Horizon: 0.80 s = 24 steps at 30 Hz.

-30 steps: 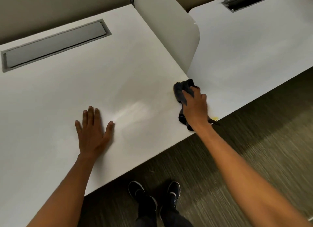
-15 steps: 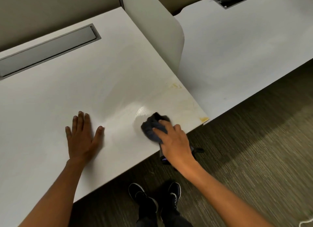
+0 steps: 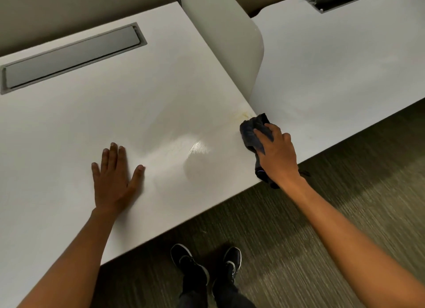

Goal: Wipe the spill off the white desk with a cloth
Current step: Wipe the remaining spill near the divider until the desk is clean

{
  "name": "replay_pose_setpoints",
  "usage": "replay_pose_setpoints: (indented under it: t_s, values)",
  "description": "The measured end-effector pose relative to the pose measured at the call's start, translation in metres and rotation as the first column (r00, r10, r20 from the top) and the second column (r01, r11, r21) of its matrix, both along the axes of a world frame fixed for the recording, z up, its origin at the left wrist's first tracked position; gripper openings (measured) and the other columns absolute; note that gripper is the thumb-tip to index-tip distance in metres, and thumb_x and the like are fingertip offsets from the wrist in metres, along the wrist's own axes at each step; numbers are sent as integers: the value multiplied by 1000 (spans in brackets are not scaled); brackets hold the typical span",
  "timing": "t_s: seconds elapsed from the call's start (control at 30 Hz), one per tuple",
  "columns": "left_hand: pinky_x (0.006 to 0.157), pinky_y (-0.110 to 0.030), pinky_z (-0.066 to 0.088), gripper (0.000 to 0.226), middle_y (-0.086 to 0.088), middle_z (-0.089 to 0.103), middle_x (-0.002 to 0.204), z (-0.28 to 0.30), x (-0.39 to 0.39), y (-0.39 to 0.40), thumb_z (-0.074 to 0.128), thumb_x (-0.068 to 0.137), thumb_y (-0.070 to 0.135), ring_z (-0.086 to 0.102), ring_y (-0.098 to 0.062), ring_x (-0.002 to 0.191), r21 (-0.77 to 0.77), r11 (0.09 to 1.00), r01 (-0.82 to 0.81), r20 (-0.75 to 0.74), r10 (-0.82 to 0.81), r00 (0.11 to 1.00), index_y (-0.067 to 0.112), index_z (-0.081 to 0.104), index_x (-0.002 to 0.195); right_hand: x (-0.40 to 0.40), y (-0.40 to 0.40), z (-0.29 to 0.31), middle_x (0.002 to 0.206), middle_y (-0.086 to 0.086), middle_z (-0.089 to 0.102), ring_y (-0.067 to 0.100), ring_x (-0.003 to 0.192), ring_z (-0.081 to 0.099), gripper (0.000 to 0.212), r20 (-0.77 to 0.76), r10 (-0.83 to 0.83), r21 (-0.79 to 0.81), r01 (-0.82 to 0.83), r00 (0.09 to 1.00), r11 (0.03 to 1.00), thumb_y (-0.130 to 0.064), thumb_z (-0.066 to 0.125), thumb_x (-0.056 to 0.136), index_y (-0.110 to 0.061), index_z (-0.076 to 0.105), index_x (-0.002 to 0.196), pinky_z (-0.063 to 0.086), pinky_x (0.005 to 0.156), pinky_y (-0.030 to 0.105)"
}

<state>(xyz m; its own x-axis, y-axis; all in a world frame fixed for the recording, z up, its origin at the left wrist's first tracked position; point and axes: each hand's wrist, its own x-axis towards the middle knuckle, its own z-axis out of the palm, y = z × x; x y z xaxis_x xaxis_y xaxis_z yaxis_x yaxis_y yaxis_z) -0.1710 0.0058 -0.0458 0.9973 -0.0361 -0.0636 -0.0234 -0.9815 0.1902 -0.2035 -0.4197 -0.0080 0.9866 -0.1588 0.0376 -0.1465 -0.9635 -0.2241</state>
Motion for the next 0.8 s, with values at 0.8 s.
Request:
replay_pose_setpoints:
  t_s: [0.8]
  values:
    - [123,-52,4,77,2,2,169,0,1,1,23,97,66,-3,-16,155,-26,1000,-14,25,15,1000,22,12,159,137,45,1,138,10,43,38,105,46,32,39,71,72,-74,997,995,-26,45,100,-25,49,132,49,79,41]
